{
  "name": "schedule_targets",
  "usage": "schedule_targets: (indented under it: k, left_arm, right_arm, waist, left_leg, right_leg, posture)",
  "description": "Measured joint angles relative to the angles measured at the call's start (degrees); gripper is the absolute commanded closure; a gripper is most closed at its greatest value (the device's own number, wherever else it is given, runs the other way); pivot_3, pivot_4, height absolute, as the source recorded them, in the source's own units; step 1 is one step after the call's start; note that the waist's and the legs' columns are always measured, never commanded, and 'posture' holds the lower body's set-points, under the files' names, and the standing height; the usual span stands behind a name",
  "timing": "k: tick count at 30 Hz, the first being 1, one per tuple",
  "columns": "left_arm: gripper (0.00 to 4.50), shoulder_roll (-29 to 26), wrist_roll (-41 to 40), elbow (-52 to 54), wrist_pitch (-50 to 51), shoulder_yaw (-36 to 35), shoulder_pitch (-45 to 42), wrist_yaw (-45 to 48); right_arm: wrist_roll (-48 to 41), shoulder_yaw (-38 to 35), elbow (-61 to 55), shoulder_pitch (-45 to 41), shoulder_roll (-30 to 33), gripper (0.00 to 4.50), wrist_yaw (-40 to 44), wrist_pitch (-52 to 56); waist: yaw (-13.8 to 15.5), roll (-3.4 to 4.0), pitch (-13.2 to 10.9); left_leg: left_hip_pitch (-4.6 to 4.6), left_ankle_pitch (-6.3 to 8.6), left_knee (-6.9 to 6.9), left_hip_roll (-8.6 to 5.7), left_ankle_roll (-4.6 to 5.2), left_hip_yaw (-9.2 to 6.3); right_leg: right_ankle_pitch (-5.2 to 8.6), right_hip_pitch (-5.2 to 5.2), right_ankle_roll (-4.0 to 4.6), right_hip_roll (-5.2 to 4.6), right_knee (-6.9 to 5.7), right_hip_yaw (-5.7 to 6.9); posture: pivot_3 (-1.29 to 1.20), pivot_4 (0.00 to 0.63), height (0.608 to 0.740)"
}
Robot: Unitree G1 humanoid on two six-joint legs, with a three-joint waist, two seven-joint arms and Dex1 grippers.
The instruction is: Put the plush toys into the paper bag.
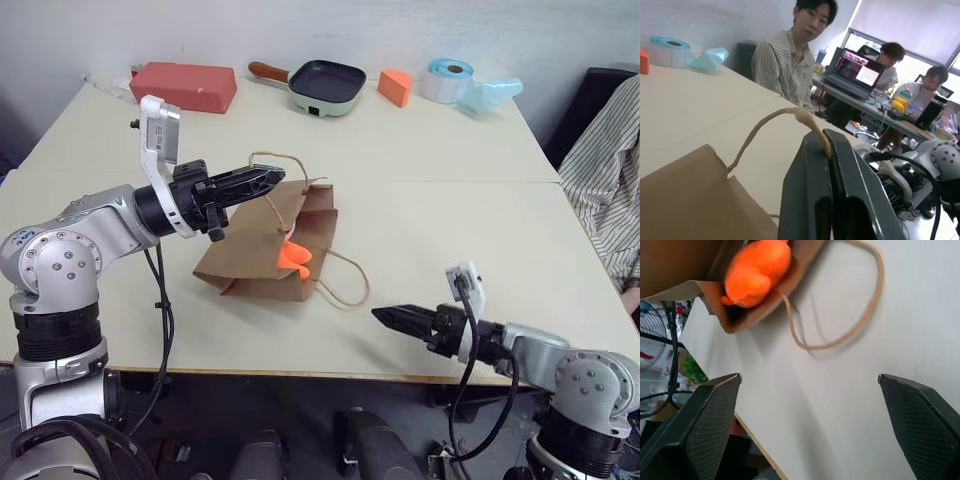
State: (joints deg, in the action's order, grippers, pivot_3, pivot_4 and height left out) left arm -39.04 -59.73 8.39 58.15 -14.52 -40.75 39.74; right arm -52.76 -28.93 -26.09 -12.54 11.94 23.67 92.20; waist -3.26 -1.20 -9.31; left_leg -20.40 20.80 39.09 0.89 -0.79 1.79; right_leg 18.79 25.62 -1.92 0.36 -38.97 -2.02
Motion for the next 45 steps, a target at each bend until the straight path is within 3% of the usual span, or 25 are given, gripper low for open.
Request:
schedule_targets:
  k: [7,11,13,18,23,24,30,38,41,45]
  left_arm:
    - [4.5,-0.4,0.5,0.12,-0.09,-0.17,-0.3,-0.03]
    - [4.5,-0.39,0.49,0.29,-0.07,-0.18,-0.32,-0.35]
    - [4.5,-0.48,0.49,0.38,-0.06,-0.25,-0.32,-0.61]
    - [4.5,-1.22,0.43,0.63,0.02,-0.74,-0.32,-1.17]
    - [4.5,-1.5,0.42,1.04,-0.04,-2.11,-0.06,-2.06]
    - [4.5,-1.42,0.42,1.08,-0.05,-2.24,-0.05,-2.24]
    - [4.5,-0.99,0.43,1.07,-0.15,-2.38,-0.08,-2.7]
    - [4.5,0.65,0.79,-0.42,-2.49,-2.6,-3.08,-3.1]
    - [4.5,2.4,2.47,-1.71,-4.53,-2.31,-3.14,-3.76]
    - [4.5,7.12,6.23,-2.66,-7.68,0.13,-2.46,-5.17]
  right_arm:
    - [-1.26,-2.5,15.23,-11.85,-10.66,0.04,-10.55,0.03]
    - [0.0,-2.28,19.92,-15.57,-13.03,0.21,-12.26,-1.22]
    - [0.8,-1.29,21.4,-16.38,-13.24,0.67,-12.88,-2.8]
    - [1.4,-0.03,20.66,-15.66,-10.5,2.5,-12.73,-3.67]
    - [-4.5,-1.86,13.94,-16.83,-5.02,4.33,-8.93,-4.22]
    - [-5.55,-2.02,13.21,-17.31,-4.8,4.44,-8.49,-4.64]
    - [-17.18,-4.28,13.18,-23.19,-3.13,4.44,-9.34,-5.62]
    - [-38.42,-3.79,18.11,-34.87,12.52,4.44,-18.38,-14.84]
    - [-37.69,0.39,17.37,-35.67,17.0,4.44,-18.76,-16.57]
    - [-29.32,8.09,14.78,-31.15,18.67,4.44,-17.05,-19.81]
  waist:
    - [-1.36,-0.12,0.07]
    - [-1.67,-0.12,0.07]
    - [-1.63,-0.12,0.07]
    - [-1.28,-0.07,0.04]
    - [-1.13,-0.03,0.02]
    - [-1.18,-0.03,0.02]
    - [-1.27,0.01,-0.01]
    - [-0.46,0.03,-0.02]
    - [-0.32,0.03,-0.02]
    - [0.24,0.02,-0.01]
  left_leg:
    - [0.22,-0.03,0.01,0.0,-0.05,0.07]
    - [0.21,-0.04,-0.02,0.01,-0.06,0.06]
    - [0.21,-0.04,-0.02,0.01,-0.06,0.06]
    - [0.07,-0.03,-0.02,0.01,-0.04,0.01]
    - [0.0,0.0,-0.03,0.01,0.01,-0.01]
    - [-0.01,0.0,-0.03,0.01,0.01,-0.01]
    - [-0.01,0.0,-0.03,0.0,0.01,0.0]
    - [-0.12,0.03,-0.02,0.01,0.08,-0.04]
    - [-0.12,0.04,-0.04,0.02,0.09,-0.03]
    - [-0.22,0.06,-0.01,0.02,0.14,-0.02]
  right_leg:
    - [0.0,-0.09,0.0,0.03,-0.04,-0.07]
    - [0.0,-0.07,0.0,0.04,-0.03,-0.07]
    - [0.0,-0.08,0.0,0.04,-0.03,-0.07]
    - [0.0,-0.03,0.0,0.03,-0.05,-0.02]
    - [0.0,-0.01,0.0,0.03,-0.02,0.01]
    - [0.0,0.0,0.0,0.03,-0.02,0.01]
    - [0.0,0.0,0.0,0.02,-0.02,0.01]
    - [0.0,0.0,0.0,0.0,0.14,0.08]
    - [0.0,-0.01,0.0,0.01,0.17,0.08]
    - [-0.03,0.0,-0.05,0.0,0.24,0.07]
  posture:
    - [0.0,0.15,0.74]
    - [0.0,0.15,0.74]
    - [0.0,0.15,0.74]
    - [0.0,0.15,0.74]
    - [0.0,0.15,0.74]
    - [0.0,0.15,0.74]
    - [0.0,0.15,0.74]
    - [0.0,0.15,0.74]
    - [0.0,0.15,0.74]
    - [0.0,0.15,0.74]
